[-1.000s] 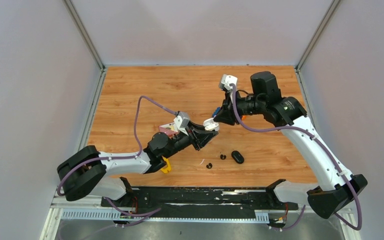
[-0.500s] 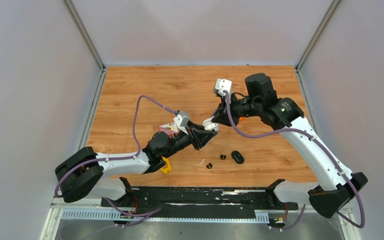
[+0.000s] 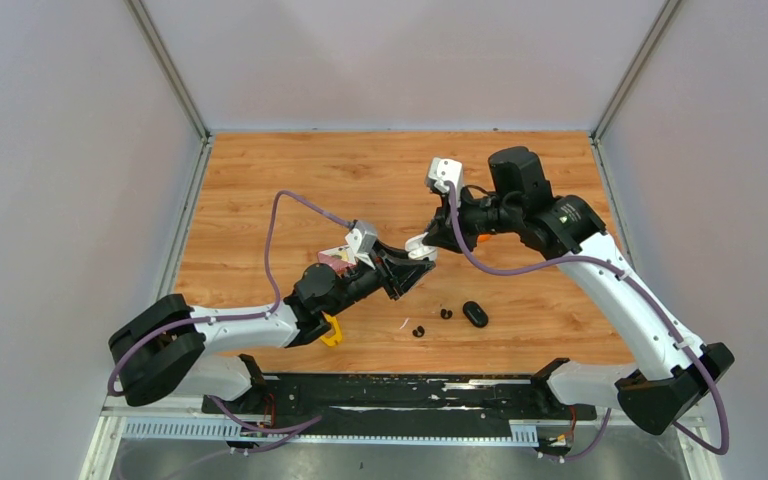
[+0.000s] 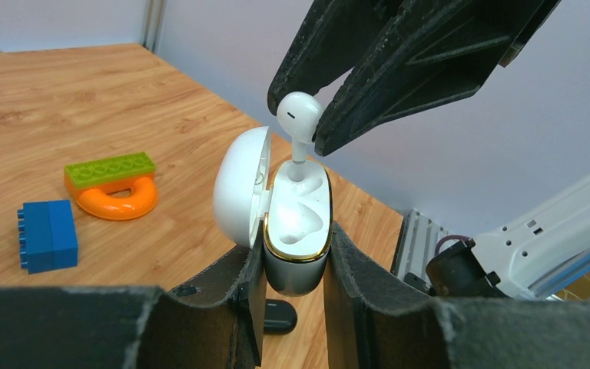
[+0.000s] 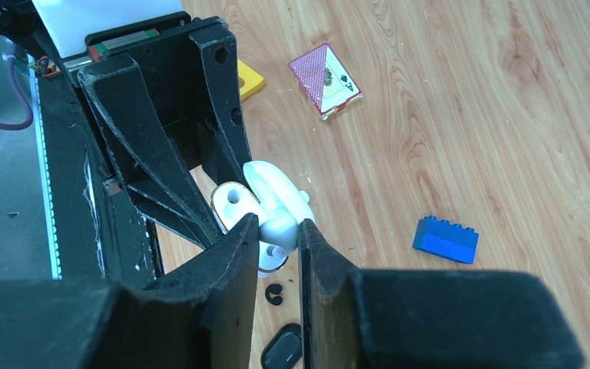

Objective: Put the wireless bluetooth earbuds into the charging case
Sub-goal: Place the earbud in the charging case.

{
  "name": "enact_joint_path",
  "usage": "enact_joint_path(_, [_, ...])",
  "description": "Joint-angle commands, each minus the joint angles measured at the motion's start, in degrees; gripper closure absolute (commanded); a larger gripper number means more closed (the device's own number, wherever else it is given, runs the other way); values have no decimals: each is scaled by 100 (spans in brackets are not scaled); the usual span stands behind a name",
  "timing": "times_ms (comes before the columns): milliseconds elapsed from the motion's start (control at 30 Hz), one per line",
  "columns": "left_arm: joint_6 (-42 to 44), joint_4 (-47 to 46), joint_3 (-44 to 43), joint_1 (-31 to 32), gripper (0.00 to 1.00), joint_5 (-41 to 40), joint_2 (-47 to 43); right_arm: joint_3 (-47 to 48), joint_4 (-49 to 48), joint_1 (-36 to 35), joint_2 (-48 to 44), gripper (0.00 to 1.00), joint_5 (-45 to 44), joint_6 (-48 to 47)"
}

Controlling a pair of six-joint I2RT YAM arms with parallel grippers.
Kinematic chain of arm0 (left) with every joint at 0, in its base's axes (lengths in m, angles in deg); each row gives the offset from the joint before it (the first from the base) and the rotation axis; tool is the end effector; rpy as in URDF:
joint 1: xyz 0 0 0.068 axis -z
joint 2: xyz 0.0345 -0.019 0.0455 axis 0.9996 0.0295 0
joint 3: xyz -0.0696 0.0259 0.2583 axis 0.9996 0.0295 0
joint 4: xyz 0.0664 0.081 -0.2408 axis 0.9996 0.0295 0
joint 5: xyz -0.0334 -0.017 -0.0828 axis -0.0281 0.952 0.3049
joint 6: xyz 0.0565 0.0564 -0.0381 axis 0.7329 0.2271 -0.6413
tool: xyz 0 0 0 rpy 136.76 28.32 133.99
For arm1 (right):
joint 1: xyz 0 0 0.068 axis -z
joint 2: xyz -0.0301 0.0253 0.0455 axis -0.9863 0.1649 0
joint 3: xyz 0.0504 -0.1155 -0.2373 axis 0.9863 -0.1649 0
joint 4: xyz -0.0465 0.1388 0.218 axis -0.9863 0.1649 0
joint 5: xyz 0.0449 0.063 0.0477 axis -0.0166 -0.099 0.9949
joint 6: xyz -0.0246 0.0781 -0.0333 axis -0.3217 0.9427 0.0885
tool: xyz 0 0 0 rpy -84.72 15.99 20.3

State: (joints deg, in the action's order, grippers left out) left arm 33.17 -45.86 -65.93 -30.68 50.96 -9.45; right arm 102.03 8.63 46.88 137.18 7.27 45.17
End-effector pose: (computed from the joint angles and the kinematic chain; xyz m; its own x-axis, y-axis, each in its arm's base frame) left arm 0.1629 -0.2654 0.2621 -0.3060 -0.4053 -0.8615 0.8272 0.3348 -0.4514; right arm 0.2046 0.1908 0.3782 -0.0956 -0.4930 -0.8648 -0.9724 0.2319 -0.0247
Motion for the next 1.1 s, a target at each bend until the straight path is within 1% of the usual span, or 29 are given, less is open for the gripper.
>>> enact_joint_path(0, [-21, -359, -163, 13, 100, -77, -168, -41, -202, -59, -7, 81, -27, -30])
enact_joint_path(400, [-75, -456, -136, 18, 100, -83, -128, -172, -254, -122, -17, 80, -53, -10])
enact_joint_path(500, [-57, -454, -128, 13, 100, -83, -142, -197, -246, -152, -8, 78, -83, -23])
enact_joint_path(600, [-23, -424, -133, 18, 100, -21, -119, -194, -252, -171, 32, 72, -81, 23])
enact_joint_path(733, [-12, -439, -96, 14, 100, -22, -105, -29, -209, -165, 108, 57, -91, 220])
enact_joint_path(800, [-12, -449, -54, 18, 100, -41, -110, 295, 22, -92, 204, 51, 120, 246])
enact_joint_path(833, [-5, -435, -44, 19, 100, -44, -109, 449, 116, 18, 238, 45, 272, 308])
enact_joint_path(867, [9, -416, -36, 20, 100, -39, -119, 601, 169, 164, 273, 43, 478, 401])
enact_joint_path(1000, [78, -341, 7, 18, 100, -9, -166, 1158, 214, 935, 354, 38, 1669, 889])
enact_joint_path(1067, [135, -319, 23, 20, 100, 75, -162, 1299, 161, 1214, 379, 37, 2099, 1110])
